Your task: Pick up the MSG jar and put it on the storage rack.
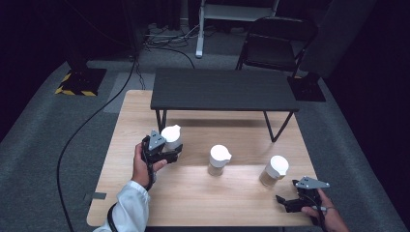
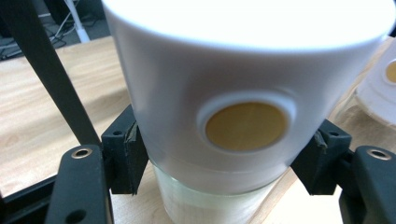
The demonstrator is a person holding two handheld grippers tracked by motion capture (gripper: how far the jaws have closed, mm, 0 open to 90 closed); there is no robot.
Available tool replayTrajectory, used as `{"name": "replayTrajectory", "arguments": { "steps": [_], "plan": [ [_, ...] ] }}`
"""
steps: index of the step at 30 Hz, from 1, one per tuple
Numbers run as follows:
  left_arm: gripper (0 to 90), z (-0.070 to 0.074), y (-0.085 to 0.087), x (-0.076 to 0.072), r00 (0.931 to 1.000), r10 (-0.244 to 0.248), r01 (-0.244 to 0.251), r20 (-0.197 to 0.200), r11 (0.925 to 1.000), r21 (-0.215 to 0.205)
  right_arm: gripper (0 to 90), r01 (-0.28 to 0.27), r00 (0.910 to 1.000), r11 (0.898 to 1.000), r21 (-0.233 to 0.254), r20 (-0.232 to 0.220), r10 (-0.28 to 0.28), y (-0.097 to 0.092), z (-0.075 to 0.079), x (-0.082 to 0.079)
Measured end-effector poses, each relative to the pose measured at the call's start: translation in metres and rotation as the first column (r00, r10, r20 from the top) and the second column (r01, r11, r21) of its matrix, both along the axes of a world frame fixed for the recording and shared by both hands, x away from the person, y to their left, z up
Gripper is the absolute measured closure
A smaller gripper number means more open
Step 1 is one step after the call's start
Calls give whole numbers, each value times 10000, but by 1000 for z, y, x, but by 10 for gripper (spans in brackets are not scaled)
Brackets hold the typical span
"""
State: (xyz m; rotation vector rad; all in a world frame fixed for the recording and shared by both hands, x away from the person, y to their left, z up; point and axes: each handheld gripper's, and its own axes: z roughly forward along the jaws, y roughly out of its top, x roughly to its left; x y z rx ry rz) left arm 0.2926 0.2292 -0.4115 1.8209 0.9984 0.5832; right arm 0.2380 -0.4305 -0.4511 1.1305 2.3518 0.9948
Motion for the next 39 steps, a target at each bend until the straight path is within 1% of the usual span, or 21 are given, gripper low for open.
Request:
{"name": "replayTrajectory", "arguments": {
  "steps": [12,13,15,17,19,21,26,32,34,36,39],
  "plan": [
    [297,11,-3,-7,9992,-95,103,376,9997,-216,0,1,10000,10000,1,-1,-1,0,0,0],
    [297,13,-3,-7,9992,-138,145,379,9997,-192,0,1,10000,10000,0,-1,-1,0,0,0],
    [297,15,-3,-8,9991,-124,138,411,9993,-334,0,0,10000,10000,1,0,0,0,0,0],
    [297,18,-5,-8,9988,-146,161,471,9994,-312,0,1,10000,10000,1,-2,-1,0,0,0],
    [297,21,-7,-8,9989,-120,136,450,9992,-368,0,2,10000,10000,2,-3,-2,0,0,0],
    [297,24,-9,-7,9988,-140,155,466,9993,-334,0,1,10000,10000,0,0,-1,0,0,0],
    [297,30,-11,-8,9980,-75,109,635,9985,-529,0,4,10000,10000,0,-4,-4,0,0,0],
    [297,43,-17,-8,9973,-132,174,718,9981,-587,0,6,10000,10000,-5,-13,-6,0,0,0],
    [297,47,-18,-7,9970,-166,217,754,9975,-665,0,5,10000,10000,-5,-11,-5,0,0,0],
    [296,53,-18,-5,9973,-243,300,697,9963,-811,0,3,10000,10000,-5,-9,-3,0,0,0],
    [297,63,-22,-4,9954,-320,395,906,9959,-813,0,3,10000,10000,-6,-11,-3,0,0,0]
  ]
}}
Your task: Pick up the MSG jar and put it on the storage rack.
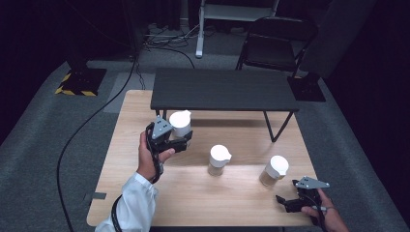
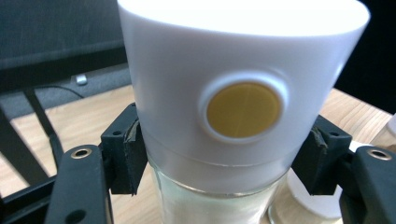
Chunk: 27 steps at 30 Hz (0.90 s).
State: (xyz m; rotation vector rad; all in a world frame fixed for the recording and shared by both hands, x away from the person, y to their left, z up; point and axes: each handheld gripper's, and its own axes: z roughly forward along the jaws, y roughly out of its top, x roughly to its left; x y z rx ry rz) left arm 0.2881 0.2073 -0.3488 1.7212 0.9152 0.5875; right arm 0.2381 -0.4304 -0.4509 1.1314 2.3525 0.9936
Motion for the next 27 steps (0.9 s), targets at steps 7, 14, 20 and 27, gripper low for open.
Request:
{"name": "replayTrajectory", "arguments": {
  "steps": [7,14,20,27],
  "plan": [
    [297,21,-6,6,9994,-107,115,317,9996,-251,0,4,10000,10000,0,-4,-4,0,0,0],
    [297,38,-11,13,9987,-119,139,502,9991,-391,0,1,10000,10000,0,1,-1,0,0,0],
    [297,49,-13,17,9977,-82,113,672,9989,-457,0,-1,10000,10000,0,1,1,0,0,0],
    [297,62,-12,25,9962,-67,117,869,9983,-565,0,-1,10000,10000,1,0,1,0,0,0]
  ]
}}
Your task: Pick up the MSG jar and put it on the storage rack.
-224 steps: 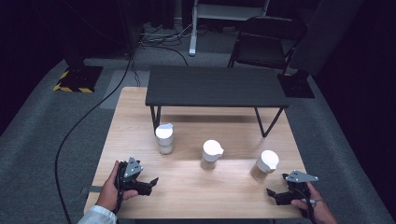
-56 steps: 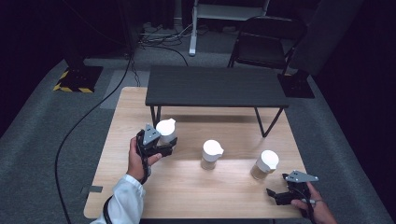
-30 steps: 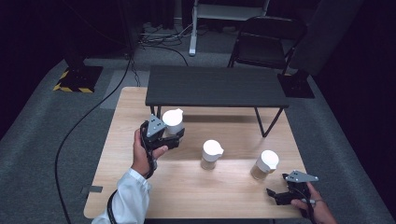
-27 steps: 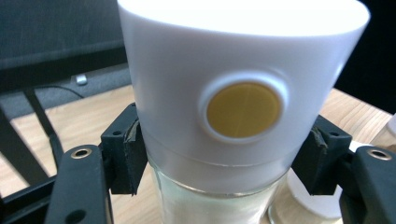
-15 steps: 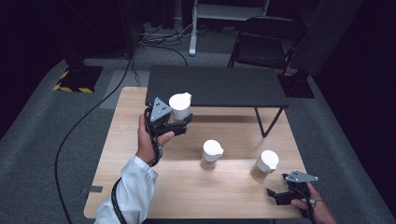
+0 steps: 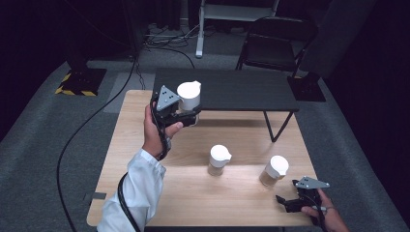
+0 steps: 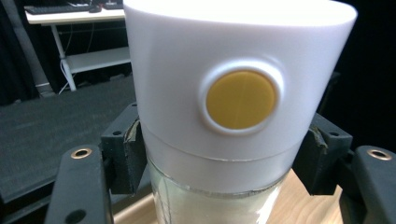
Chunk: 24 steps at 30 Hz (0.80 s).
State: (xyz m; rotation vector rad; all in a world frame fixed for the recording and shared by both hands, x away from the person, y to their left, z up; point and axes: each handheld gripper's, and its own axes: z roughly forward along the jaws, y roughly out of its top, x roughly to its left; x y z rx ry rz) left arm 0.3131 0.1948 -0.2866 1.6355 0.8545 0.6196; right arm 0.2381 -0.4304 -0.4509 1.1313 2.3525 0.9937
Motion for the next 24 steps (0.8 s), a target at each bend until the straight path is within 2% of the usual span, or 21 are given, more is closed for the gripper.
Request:
{"name": "replayTrajectory", "arguments": {
  "steps": [2,6,8,16,24],
  "plan": [
    [297,2,-2,-1,9997,134,-135,212,9999,51,0,2,10000,10000,1,-3,-2,0,0,0],
    [297,5,-2,3,9995,198,-194,234,9997,-168,0,1,10000,10000,0,-2,-1,0,0,0],
    [297,7,-3,6,9994,259,-257,235,9996,-117,0,-2,10000,10000,-1,2,2,0,0,0],
    [297,10,-6,23,9986,350,-343,402,9993,-176,0,1,10000,10000,-1,-1,-1,0,0,0],
    [297,17,-8,41,9973,613,-605,393,9980,-199,0,0,10000,10000,0,0,0,0,0,0]
  ]
}}
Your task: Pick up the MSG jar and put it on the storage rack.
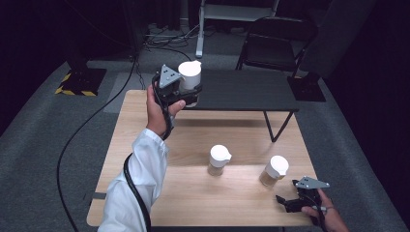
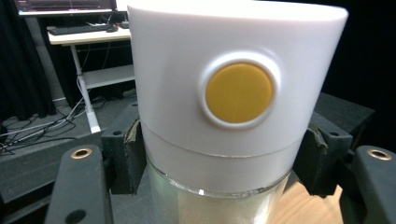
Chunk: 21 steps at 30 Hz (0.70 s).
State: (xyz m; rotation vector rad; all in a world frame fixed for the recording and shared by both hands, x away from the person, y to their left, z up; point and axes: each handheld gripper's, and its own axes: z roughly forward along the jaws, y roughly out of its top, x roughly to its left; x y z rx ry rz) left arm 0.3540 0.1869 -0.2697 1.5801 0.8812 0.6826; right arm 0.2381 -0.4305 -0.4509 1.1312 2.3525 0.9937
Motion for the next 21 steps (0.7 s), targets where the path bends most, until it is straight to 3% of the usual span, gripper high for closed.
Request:
{"name": "replayTrajectory", "arguments": {
  "steps": [21],
  "plan": [
    [297,-8,-8,35,9976,564,-567,-394,9984,-54,0,-26,10000,10000,-6,1,26,0,0,0]
  ]
}}
